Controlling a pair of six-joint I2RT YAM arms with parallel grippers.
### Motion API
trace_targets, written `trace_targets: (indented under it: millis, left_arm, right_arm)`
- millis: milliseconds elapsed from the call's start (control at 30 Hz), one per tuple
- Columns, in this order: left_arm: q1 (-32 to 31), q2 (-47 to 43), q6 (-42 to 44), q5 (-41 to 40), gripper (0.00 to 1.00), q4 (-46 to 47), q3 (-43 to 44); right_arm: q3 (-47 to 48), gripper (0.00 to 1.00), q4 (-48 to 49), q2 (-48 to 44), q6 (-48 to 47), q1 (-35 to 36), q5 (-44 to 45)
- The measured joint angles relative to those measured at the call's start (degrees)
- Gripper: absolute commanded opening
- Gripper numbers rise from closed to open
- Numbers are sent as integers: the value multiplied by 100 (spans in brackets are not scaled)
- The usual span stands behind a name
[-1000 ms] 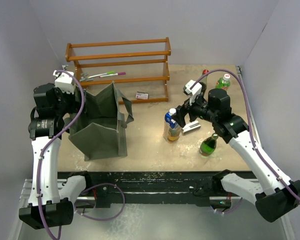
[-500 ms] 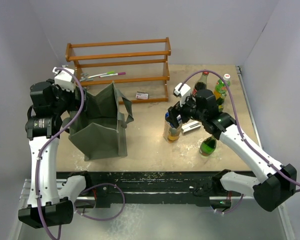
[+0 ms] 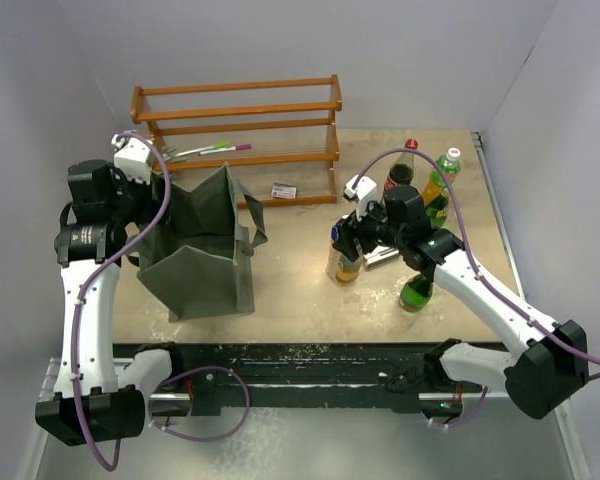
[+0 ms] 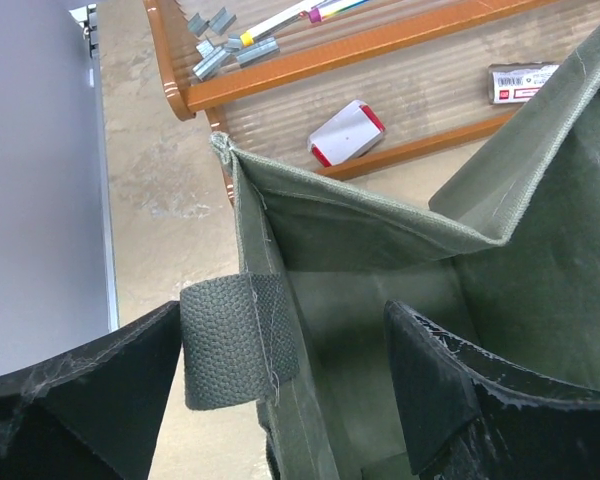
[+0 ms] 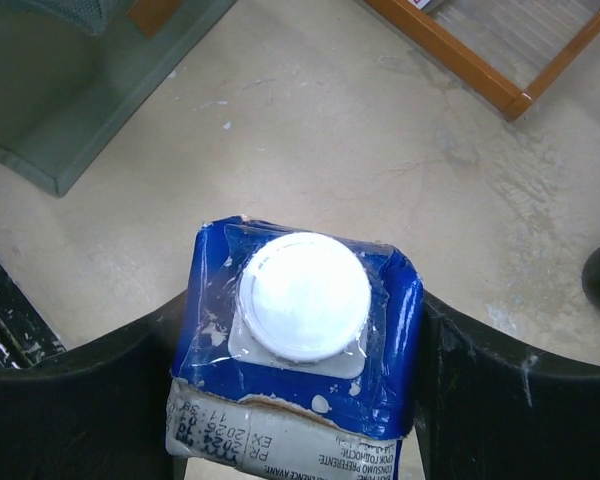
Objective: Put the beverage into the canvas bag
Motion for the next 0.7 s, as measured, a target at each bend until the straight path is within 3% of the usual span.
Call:
trace_targets:
  millis: [367,533,700]
  left_arm:
    - [0,-17,-125,726,32,-107,-127]
    - [2,2,-369,1589,12,-111,-138]
    - [-2,319,-737,2614,2,-127,-2]
  right_arm:
    - [446,23,-597,4,-146,26,20]
    - [1067,19,-1375,13,-273,26,-46]
    - [2063,20,-1871,35,-415,24,-363]
